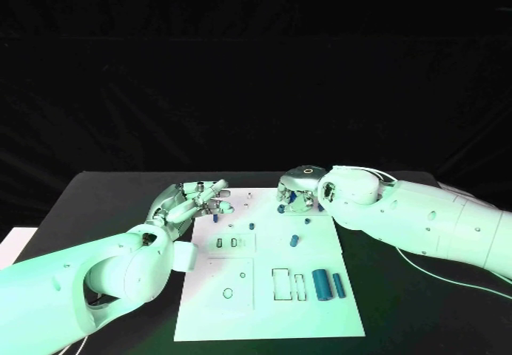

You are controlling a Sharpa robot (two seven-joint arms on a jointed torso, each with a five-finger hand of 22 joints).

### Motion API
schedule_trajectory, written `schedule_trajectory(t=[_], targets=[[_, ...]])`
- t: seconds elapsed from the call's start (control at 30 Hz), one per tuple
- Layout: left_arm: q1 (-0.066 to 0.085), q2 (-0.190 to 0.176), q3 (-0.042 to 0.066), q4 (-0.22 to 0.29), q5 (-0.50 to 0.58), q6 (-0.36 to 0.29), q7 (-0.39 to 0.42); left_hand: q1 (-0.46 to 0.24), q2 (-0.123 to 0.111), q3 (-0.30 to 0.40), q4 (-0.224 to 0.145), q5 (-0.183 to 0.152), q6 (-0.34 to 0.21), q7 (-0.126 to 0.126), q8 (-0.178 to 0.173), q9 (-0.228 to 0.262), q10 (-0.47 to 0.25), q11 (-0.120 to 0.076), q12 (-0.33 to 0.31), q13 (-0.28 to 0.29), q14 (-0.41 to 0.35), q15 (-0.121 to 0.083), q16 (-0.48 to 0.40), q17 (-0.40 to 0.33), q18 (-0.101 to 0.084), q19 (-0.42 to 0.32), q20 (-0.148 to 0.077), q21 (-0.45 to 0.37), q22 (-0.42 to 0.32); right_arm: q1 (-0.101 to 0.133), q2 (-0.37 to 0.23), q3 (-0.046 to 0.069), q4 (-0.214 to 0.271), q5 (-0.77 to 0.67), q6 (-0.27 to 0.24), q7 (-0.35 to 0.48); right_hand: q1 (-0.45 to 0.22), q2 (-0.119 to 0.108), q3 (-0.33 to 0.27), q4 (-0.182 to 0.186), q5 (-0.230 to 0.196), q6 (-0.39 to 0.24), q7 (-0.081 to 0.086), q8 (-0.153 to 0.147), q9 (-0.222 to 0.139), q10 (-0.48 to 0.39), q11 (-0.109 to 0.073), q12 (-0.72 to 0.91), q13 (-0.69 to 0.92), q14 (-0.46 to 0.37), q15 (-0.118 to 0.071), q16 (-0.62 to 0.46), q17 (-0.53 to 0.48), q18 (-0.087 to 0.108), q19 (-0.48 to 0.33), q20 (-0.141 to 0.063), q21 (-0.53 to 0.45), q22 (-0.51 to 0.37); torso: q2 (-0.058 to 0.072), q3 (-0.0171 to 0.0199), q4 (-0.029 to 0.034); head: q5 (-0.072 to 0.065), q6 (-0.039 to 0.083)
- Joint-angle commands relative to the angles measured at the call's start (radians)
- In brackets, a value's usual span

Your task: Assemble the parts on the task board

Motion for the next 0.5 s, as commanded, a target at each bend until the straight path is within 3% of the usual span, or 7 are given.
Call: schedule_trajectory(t=[0.03,0.5], targets=[[0.002,0.001,0.001,0.004,0.005,0.022,-0.001,0.001,-0.010,0.000,-0.005,-0.005,-0.002,0.004,-0.006,-0.001,-0.003,0.006,-0.005,-0.001,-0.006,0.000,-0.005,0.002,0.017,-0.003,0.004,-0.003,-0.001,0.001,0.006,0.000,-0.001,-0.040,0.039,-0.002,0.001,-0.013,0.009,0.001,-0.006,0.003,-0.006,-0.002,0.001,-0.007,0.002,-0.002,-0.001,0.027,-0.006,0.028,0.027,0.012,-0.007,0.001,0.011,0.007,0.008,-0.0034,0.0059,-0.004,0.000],[0.002,0.001,0.001,0.002,0.005,0.024,-0.006,0.000,-0.011,0.000,-0.007,-0.005,-0.005,0.005,-0.009,-0.002,-0.005,0.008,-0.007,-0.001,-0.006,0.001,-0.006,0.004,0.017,-0.003,0.004,-0.004,-0.002,0.001,0.021,0.000,-0.013,-0.040,0.054,0.012,0.011,0.003,0.047,0.021,-0.019,0.031,-0.014,0.005,0.005,0.019,-0.006,0.002,0.000,0.035,-0.012,0.187,0.188,0.013,-0.017,0.000,0.072,0.045,0.017,-0.0062,0.0141,-0.004,-0.001]])
